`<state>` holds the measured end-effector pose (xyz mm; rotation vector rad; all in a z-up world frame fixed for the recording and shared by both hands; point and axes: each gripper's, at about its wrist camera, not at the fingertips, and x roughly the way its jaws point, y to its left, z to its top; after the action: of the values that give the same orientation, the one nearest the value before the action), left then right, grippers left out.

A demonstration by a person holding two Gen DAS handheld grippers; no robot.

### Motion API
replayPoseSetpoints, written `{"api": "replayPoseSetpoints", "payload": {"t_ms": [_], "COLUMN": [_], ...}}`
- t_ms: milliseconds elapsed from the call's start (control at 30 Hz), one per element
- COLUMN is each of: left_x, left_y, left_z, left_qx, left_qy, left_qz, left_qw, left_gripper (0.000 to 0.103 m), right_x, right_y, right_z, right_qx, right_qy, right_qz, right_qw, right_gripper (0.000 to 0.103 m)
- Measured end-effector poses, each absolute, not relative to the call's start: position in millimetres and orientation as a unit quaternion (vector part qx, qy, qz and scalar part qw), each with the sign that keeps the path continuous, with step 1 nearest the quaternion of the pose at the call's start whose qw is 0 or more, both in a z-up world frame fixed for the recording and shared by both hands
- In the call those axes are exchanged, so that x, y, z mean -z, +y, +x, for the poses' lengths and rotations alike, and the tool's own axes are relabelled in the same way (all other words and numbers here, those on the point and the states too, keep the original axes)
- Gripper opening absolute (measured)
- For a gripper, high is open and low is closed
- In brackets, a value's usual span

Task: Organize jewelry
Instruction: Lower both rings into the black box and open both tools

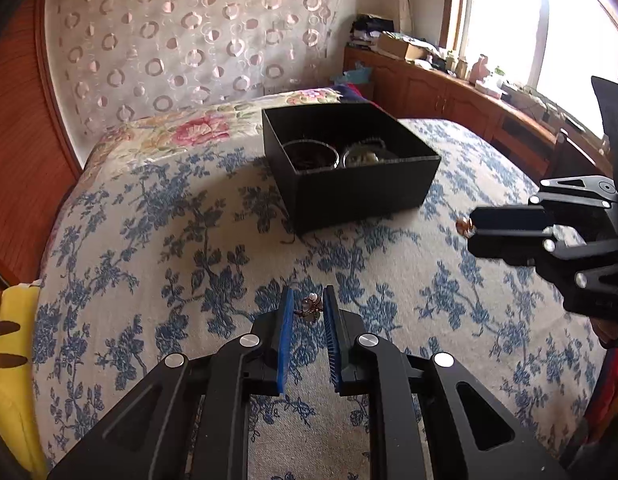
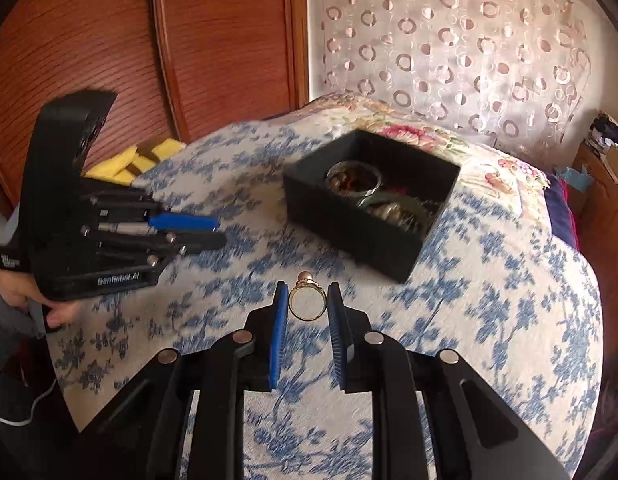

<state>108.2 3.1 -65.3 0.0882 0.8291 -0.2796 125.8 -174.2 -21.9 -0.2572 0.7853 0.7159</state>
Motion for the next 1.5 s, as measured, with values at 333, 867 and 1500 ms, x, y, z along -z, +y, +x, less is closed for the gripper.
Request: {"api": "replayPoseSetpoints", "payload": {"t_ms": [333, 867, 1500], "left_x": [36.8, 18.7, 8.2], "left_y": [-2.3, -14.5, -32.4], "left_z": [125.7, 162.3, 187.3], "left_qx": [0.134, 0.129, 0.130], "left_qy": [0.371, 0.357, 0.332], "left_qz": [0.027, 0.039, 0.032], "left_qw": [0.919, 0.924, 0.934], "left_gripper": [0.014, 0.014, 0.043], "right_x": [1.3, -5.4, -16.6], "right_y": [-177.8, -190.3, -221.7], "right_z": [182.8, 224.8, 204.5], "right_qx": [-0.295, -0.290, -0.267], "right_qy": [0.358, 0.382, 0.359], "right_qz": [-0.121, -0.059, -0.052], "right_qw": [0.878, 0.875, 0.893], "right_gripper": [0.022, 0.030, 0.030]}}
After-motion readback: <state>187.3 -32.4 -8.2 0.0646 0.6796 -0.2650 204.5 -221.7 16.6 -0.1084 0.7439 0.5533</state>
